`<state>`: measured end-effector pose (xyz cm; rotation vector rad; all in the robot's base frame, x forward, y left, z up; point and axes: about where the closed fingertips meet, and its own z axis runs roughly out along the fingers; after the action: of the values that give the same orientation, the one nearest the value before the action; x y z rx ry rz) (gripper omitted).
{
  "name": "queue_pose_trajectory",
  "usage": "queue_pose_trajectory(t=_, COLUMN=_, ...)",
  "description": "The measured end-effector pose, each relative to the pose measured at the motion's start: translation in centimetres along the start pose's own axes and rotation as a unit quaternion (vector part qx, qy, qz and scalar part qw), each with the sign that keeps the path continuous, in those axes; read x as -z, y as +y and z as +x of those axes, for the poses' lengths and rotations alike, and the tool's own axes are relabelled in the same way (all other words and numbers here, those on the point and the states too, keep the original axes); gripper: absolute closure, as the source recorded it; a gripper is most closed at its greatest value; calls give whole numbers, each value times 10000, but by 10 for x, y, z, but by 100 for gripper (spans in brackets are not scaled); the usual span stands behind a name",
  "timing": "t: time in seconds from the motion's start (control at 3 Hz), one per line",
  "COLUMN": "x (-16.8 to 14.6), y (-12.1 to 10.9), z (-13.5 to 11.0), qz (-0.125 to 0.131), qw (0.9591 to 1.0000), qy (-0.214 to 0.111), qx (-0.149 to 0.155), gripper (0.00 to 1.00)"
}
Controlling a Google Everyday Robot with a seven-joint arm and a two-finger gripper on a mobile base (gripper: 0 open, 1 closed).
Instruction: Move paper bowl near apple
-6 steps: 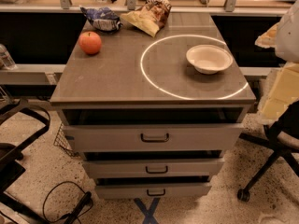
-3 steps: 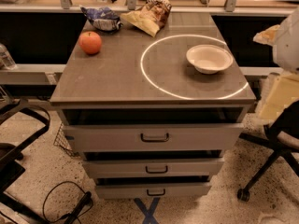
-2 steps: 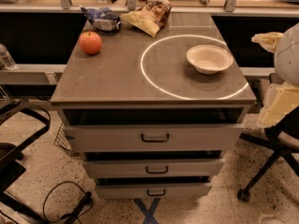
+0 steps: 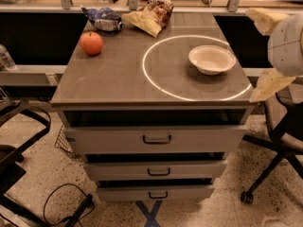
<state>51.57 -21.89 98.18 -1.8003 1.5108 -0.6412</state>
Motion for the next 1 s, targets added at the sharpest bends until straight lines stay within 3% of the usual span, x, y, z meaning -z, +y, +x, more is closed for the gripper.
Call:
queue_pose_trajectory(t=0.33, x=1, y=-5, z=0, qz=83, qw=10000, qy=17, qx=-31, gripper=0)
queue_pose_trajectory(t=0.67, x=-5, y=1, z=-6, qz=8, qw=10000, qy=61, qx=5, gripper=0)
queue_pose_trajectory(t=1.0, x=-48, y=-10, z=-6, qz=446, qw=9989, qy=153, qx=59, gripper=0)
